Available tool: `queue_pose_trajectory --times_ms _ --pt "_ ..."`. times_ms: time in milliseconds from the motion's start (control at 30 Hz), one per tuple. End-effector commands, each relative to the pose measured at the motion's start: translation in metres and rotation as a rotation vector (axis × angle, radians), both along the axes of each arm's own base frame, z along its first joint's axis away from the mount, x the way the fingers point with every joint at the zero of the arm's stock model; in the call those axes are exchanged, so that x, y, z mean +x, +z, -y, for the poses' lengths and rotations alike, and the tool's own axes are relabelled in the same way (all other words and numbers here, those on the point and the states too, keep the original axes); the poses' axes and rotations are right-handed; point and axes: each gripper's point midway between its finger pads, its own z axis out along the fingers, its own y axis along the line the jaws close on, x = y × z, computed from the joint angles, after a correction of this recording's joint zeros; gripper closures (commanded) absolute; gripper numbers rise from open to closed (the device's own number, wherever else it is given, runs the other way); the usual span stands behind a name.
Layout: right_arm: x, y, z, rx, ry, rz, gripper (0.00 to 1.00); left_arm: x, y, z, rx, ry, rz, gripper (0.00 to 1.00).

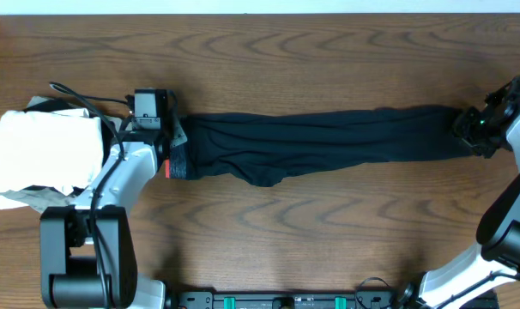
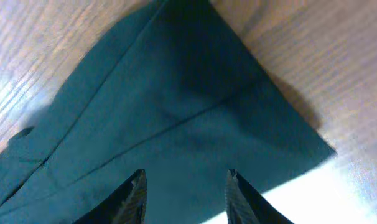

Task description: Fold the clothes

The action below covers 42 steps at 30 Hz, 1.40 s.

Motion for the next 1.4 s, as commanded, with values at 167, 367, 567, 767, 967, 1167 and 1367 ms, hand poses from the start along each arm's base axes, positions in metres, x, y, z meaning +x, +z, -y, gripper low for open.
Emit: queue_pose_trajectory --times_ms 167,367,567,767,967,1167,1367 --pt "0.010 -0.005 0.031 -0.158 -0.003 0.006 0.41 -0.015 -0.042 -0.005 0.019 0.021 -0.116 0.94" --pt "0.012 -0.012 0.039 -0.191 0.049 0.008 0.39 -0.014 -0.046 -0.005 0.019 0.021 -0.120 0.93" --pt "0.013 -0.037 0.040 -0.188 0.112 -0.015 0.33 -0.002 -0.041 -0.005 0.017 0.021 -0.068 0.83" --pt "0.010 -0.063 0.036 -0.160 0.142 -0.053 0.31 0.007 -0.036 -0.005 0.016 0.022 -0.024 0.74" --pt "0.018 -0.079 0.019 -0.069 0.205 -0.007 0.30 0.005 -0.043 -0.005 0.017 0.022 -0.044 0.73" --pt "0.029 -0.074 0.001 0.008 0.262 0.072 0.31 0.002 -0.053 -0.005 0.017 0.022 -0.069 0.73" --pt "0.032 -0.069 -0.013 0.066 0.321 0.117 0.37 0.002 -0.054 -0.005 0.018 0.022 -0.072 0.73"
